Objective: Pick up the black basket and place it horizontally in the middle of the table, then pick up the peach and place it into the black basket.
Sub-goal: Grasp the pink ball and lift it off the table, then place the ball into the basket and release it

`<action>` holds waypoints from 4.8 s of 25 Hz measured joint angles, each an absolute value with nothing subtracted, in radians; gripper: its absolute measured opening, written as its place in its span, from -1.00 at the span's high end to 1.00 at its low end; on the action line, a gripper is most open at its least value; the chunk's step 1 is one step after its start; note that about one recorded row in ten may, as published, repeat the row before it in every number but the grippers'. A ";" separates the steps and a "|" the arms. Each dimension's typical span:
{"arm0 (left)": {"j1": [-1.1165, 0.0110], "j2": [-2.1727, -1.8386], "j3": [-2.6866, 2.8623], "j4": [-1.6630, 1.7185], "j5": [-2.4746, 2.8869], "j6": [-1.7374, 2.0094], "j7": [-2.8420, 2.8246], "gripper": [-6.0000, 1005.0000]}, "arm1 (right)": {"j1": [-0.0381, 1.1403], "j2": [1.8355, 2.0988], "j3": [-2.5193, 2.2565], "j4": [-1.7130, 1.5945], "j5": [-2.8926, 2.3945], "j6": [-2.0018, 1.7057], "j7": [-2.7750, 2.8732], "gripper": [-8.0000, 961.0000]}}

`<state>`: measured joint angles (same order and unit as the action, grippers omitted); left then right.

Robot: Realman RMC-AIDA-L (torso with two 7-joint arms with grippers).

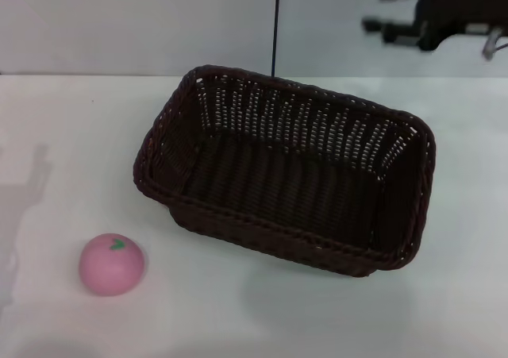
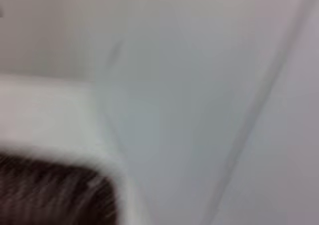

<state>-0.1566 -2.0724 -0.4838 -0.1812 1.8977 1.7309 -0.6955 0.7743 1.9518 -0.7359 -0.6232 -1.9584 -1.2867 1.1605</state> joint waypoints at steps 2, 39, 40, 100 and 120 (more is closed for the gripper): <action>-0.155 -2.072 -0.481 -0.181 1.897 1.731 -0.694 -0.66 | 0.728 1.962 -0.688 -0.621 -1.845 -1.266 1.117 -0.14; -0.155 -2.050 0.414 0.388 1.980 1.685 -0.949 -0.62 | 0.330 2.026 -0.338 -0.329 -1.222 -1.350 1.083 -0.14; -0.155 -2.050 0.414 0.388 1.980 1.685 -0.949 -0.62 | 0.329 2.026 -0.338 -0.327 -1.222 -1.350 1.083 -0.14; -0.406 -2.064 -0.144 0.055 1.952 1.826 -0.810 0.86 | 0.308 2.037 -0.325 -0.293 -1.223 -1.353 1.069 -0.14; -0.537 -2.070 0.047 -0.051 1.958 1.691 -0.788 0.17 | 0.306 2.039 -0.324 -0.284 -1.223 -1.354 1.070 -0.14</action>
<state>-0.5371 -2.0699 0.0467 -0.0513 1.9578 1.6912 -0.7878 0.3061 2.0388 -0.3236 -0.2837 -1.2226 -1.3538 1.0697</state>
